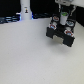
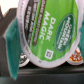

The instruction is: Open the kcup holder, insert the kcup into the holder, and close the kcup holder

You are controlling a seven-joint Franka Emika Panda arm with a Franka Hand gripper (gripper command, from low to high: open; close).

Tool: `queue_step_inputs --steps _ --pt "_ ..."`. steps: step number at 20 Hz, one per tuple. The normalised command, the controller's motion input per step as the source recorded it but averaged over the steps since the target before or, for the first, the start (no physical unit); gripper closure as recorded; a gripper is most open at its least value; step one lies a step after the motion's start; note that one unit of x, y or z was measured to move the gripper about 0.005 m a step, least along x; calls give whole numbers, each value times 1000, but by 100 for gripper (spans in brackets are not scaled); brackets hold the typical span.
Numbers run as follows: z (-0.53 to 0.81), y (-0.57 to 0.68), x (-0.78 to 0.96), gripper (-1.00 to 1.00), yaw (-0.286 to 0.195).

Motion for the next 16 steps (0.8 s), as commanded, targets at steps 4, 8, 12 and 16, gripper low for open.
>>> queue_step_inputs --steps 4,8,12,16 --pt "-78 -73 6 100 0" --pt "-156 -129 0 100 0" --pt "-171 -121 0 100 -4" --pt "-177 -51 0 100 -3"
